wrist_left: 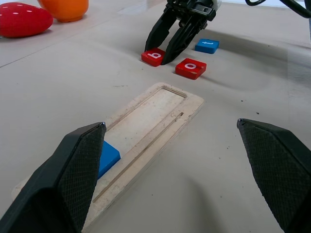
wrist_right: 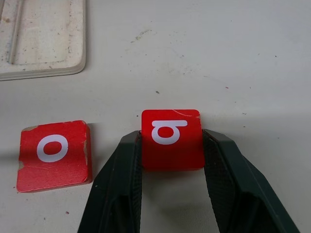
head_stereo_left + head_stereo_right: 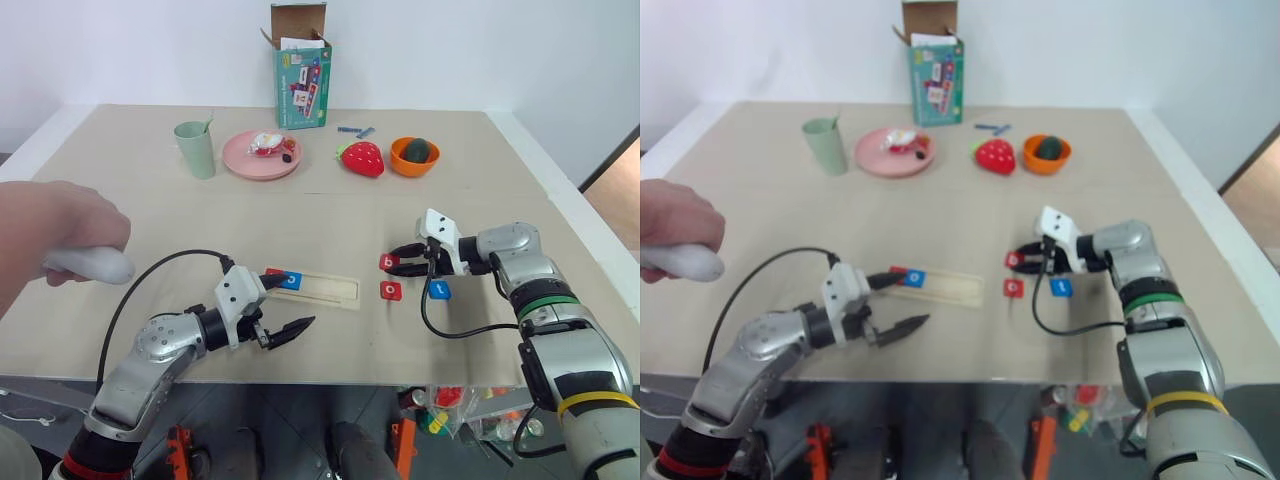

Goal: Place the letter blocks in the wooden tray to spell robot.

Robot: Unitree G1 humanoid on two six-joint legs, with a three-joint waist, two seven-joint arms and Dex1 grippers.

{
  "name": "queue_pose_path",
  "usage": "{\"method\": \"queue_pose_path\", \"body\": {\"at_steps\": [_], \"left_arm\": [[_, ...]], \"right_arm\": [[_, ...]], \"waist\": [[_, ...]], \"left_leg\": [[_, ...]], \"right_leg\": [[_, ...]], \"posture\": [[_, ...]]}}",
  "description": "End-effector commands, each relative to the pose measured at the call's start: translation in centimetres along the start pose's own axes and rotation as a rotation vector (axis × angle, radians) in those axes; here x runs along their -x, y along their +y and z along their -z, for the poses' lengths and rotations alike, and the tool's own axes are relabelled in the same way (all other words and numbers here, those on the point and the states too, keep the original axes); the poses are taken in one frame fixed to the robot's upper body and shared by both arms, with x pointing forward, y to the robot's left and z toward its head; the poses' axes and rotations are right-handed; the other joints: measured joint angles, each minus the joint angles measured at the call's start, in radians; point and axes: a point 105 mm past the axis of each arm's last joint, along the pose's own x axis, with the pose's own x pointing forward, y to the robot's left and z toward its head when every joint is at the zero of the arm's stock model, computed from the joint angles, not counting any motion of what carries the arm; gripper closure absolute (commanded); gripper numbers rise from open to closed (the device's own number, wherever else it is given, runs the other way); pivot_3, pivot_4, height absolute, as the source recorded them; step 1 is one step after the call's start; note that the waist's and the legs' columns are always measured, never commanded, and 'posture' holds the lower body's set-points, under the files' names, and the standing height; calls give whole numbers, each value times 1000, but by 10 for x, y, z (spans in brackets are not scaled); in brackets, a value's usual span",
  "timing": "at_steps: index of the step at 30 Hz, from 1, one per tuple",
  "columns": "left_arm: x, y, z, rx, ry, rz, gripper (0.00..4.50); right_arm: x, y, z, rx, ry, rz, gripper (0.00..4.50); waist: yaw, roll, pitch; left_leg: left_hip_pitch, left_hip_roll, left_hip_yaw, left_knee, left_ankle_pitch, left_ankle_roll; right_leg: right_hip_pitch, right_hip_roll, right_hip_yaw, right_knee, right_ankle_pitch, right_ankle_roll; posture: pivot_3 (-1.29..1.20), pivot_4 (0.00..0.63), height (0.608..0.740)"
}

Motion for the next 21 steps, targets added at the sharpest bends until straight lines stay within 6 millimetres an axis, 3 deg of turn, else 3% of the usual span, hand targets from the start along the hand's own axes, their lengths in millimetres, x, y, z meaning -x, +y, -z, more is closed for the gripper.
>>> {"method": "queue_pose_path", "body": {"at_steps": [1, 6, 10, 13, 16, 21], "left_arm": [[1, 2, -10, -27, -31, -18, 0], [7, 10, -9, -14, -47, -88, 0], [13, 18, -9, -10, -61, -159, 0], [24, 28, -8, 13, -79, -249, 0], [33, 32, -6, 47, -94, -291, 0], [37, 31, -1, 63, -80, -273, 0]], "right_arm": [[3, -6, -12, 22, -39, 21, 3273], [9, -19, -40, 30, -103, 74, 3273], [10, -16, -62, 26, -123, 59, 3273], [-3, 15, -86, 23, -140, 12, 3273], [-22, 55, -96, 16, -134, -11, 3273], [-42, 81, -93, -24, -105, -3, 3273]], "waist": [[0, 0, 0], [-1, 0, 0], [-1, 1, 0], [1, 1, 0], [3, 1, 0], [4, 1, 0]], "left_leg": [[0, 0, 0, 0, 0, 0], [0, 0, 0, 0, 0, 0], [0, 1, 0, -1, 0, 0], [-1, 1, 0, -1, 0, 0], [-2, 2, -2, -2, -1, -1], [-4, 0, -2, -1, -1, -2]], "right_leg": [[0, 0, 0, 0, 0, 0], [0, 0, 0, 0, 1, 2], [-1, 0, 0, 1, 1, 2], [-1, 0, 0, 1, 1, 1], [-3, 1, -2, 3, -1, -1], [-6, 0, -2, 7, -5, 2]], "posture": [[0, 150, 740], [0, 150, 740], [0, 150, 740], [0, 150, 740], [0, 150, 740], [0, 150, 740]]}}
